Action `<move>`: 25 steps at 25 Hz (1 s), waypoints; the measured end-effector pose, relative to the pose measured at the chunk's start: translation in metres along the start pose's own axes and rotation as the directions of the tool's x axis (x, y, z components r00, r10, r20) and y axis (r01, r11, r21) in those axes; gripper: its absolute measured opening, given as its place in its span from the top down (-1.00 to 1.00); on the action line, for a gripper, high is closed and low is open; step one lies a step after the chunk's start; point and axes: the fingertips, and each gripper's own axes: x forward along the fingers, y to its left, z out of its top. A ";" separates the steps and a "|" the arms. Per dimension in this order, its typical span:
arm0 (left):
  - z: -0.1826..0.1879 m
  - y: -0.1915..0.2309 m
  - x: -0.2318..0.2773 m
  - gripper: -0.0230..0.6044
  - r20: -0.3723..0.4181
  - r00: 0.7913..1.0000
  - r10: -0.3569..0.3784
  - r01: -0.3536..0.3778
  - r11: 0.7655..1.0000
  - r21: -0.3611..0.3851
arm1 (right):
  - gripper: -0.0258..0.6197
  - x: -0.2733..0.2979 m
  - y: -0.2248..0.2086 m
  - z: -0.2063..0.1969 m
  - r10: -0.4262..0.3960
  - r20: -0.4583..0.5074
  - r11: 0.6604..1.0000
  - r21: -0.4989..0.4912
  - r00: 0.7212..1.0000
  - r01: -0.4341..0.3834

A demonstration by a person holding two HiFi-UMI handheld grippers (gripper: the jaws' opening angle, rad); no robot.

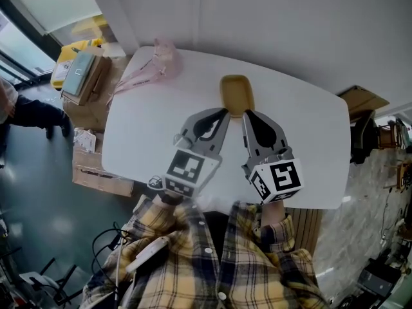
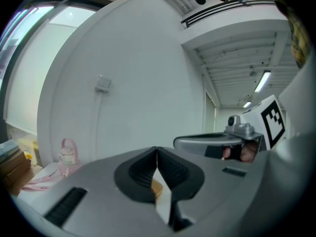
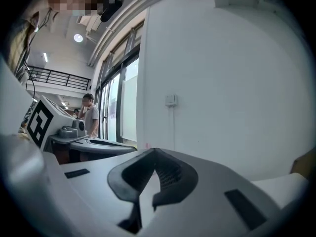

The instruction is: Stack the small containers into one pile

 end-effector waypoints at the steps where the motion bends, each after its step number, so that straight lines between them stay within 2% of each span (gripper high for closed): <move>1: 0.001 -0.002 -0.001 0.87 0.006 1.000 -0.002 0.002 1.000 0.004 | 0.87 -0.002 0.000 -0.002 -0.002 -0.004 1.000 0.005 1.000 0.002; 9: 0.008 -0.013 -0.004 0.87 0.032 0.999 -0.023 0.022 0.999 0.030 | 0.87 -0.012 0.000 -0.011 0.003 -0.036 1.000 0.012 0.999 -0.003; 16: 0.006 -0.011 -0.003 0.87 0.034 0.999 -0.022 0.022 1.000 0.019 | 0.87 -0.011 -0.001 -0.008 0.008 -0.040 1.000 0.004 0.999 -0.008; 25: 0.001 -0.004 -0.001 0.87 0.031 0.999 -0.029 0.030 1.000 -0.005 | 0.87 -0.004 0.000 -0.007 0.021 -0.036 0.999 0.042 0.999 -0.019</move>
